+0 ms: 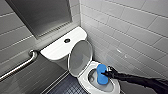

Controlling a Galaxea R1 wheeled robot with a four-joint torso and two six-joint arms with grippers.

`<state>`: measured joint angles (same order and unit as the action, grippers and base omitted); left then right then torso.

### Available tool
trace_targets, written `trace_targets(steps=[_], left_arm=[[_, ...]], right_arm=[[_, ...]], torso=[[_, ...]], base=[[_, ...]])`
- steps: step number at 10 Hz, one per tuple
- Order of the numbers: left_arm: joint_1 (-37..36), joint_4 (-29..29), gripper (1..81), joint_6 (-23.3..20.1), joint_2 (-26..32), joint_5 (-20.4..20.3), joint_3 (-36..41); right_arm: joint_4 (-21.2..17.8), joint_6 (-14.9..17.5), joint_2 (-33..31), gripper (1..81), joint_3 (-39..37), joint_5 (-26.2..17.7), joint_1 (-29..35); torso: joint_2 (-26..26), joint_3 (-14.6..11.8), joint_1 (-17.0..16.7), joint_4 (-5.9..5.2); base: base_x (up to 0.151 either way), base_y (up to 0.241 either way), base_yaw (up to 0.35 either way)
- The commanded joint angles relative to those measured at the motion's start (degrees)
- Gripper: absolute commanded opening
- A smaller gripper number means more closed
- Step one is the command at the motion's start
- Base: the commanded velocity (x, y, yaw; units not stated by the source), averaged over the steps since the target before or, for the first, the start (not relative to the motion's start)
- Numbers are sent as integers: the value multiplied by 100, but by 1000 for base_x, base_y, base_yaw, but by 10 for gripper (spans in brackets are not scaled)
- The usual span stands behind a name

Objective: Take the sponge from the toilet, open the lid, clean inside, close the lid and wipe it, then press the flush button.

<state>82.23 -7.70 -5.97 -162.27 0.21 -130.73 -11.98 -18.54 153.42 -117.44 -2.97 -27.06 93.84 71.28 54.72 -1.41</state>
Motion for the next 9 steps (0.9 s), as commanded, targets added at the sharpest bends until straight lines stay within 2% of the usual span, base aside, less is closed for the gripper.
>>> trace_targets(steps=[1, 9], left_arm=[[149, -47, 811, -35, 19, 533, 100], [149, -3, 811, -53, -157, 533, 65]], right_arm=[[-173, -79, -599, 10, 698, 104, 161], [-164, -62, -2216, 10, 2007, 1106, -963]], torso=[[0, 0, 0, 0], [0, 0, 0, 0]], base=[[0, 0, 0], [0, 0, 0]])
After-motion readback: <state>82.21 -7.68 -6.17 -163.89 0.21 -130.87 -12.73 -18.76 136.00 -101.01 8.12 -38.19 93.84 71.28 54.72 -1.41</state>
